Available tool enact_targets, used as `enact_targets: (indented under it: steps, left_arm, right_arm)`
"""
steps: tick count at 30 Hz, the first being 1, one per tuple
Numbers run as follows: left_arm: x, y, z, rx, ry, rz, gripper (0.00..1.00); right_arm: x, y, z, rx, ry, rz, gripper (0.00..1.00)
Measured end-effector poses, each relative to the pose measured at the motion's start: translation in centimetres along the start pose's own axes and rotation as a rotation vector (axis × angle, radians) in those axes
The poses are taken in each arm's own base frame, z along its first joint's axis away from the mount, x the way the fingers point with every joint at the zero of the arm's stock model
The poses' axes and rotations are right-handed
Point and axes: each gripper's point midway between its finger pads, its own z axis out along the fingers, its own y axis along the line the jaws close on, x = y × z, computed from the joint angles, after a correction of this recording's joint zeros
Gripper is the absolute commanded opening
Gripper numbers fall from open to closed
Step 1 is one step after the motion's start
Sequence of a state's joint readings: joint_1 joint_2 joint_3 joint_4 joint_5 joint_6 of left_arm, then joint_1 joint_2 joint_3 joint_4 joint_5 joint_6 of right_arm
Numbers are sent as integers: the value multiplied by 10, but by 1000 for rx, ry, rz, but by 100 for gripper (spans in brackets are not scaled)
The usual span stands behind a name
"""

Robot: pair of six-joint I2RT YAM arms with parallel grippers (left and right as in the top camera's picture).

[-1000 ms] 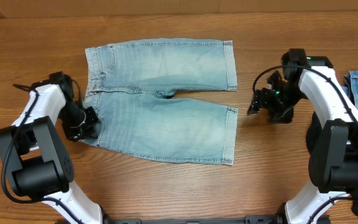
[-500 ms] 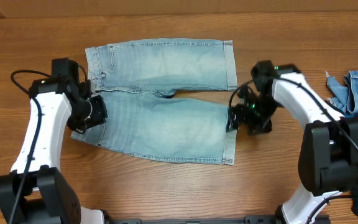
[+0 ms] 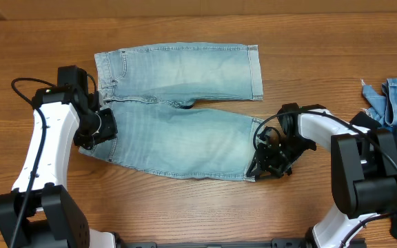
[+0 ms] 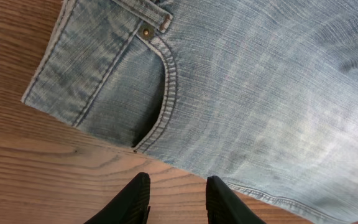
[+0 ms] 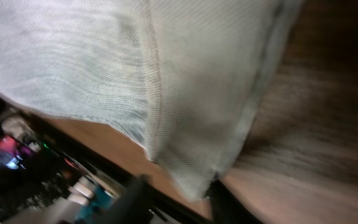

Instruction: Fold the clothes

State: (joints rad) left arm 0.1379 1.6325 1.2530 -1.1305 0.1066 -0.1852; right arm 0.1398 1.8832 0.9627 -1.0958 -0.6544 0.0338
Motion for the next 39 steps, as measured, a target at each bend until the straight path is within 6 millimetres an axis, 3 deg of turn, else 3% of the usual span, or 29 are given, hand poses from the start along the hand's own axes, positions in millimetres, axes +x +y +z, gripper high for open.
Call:
enact_targets:
  steps: [1,4,6,9,11,12,13,14,16,18,19,21,22,24,27,29,32,34,36,39]
  left_arm:
    - [0,0,0,0,-1,0,33]
    - [-1,0,0,-3,-3,9,16]
    - [-1,0,0,0,-4,49,16]
    - [0,-8,-14,43,-50,100,17]
    - [3,-14,-57,74,-198,132,17]
    - [9,-16,-86,89,-297,147,26]
    - [24,-19,-132,111,-465,168,37]
    - [38,-18,-162,119,-581,168,42]
    - [68,-12,-204,127,-767,155,45]
    - [109,-2,-230,135,-920,144,51]
    - [122,2,-224,132,-926,133,52]
    - [119,6,-198,118,-850,104,52]
    - [114,8,-181,109,-797,86,53]
    - [104,7,-168,106,-753,68,53]
    - [81,4,-157,99,-709,63,54]
    - [63,2,-145,94,-661,58,52]
    - [47,-4,-122,103,-568,57,45]
    - [43,-7,-111,113,-519,54,45]
    - [39,-9,-109,123,-515,57,46]
    - [33,-12,-112,136,-543,63,48]
  right_arm:
    - [-2,2,0,-12,-8,-12,15]
    - [-10,8,-2,-36,-36,-37,12]
    - [-17,15,-9,-43,-54,-53,11]
    - [-34,31,-36,-7,-147,-121,19]
    - [-38,43,-66,49,-251,-185,22]
    - [-35,49,-86,96,-322,-209,26]
    - [-28,55,-109,142,-406,-235,37]
    - [-24,56,-117,164,-441,-237,41]
    - [-9,53,-130,209,-479,-228,49]
    - [-1,48,-132,239,-474,-213,48]
    - [1,46,-130,258,-464,-207,48]
    - [1,44,-126,301,-460,-234,49]
    - [-1,51,-121,330,-466,-294,52]
    - [0,69,-113,385,-493,-406,56]
    - [33,108,-96,523,-545,-645,60]
    - [62,133,-71,652,-558,-853,67]
    - [62,127,-48,821,-510,-969,68]
    - [46,102,-31,947,-417,-975,66]
    - [29,91,-15,1024,-368,-991,66]
    - [11,96,-8,1067,-377,-1053,60]
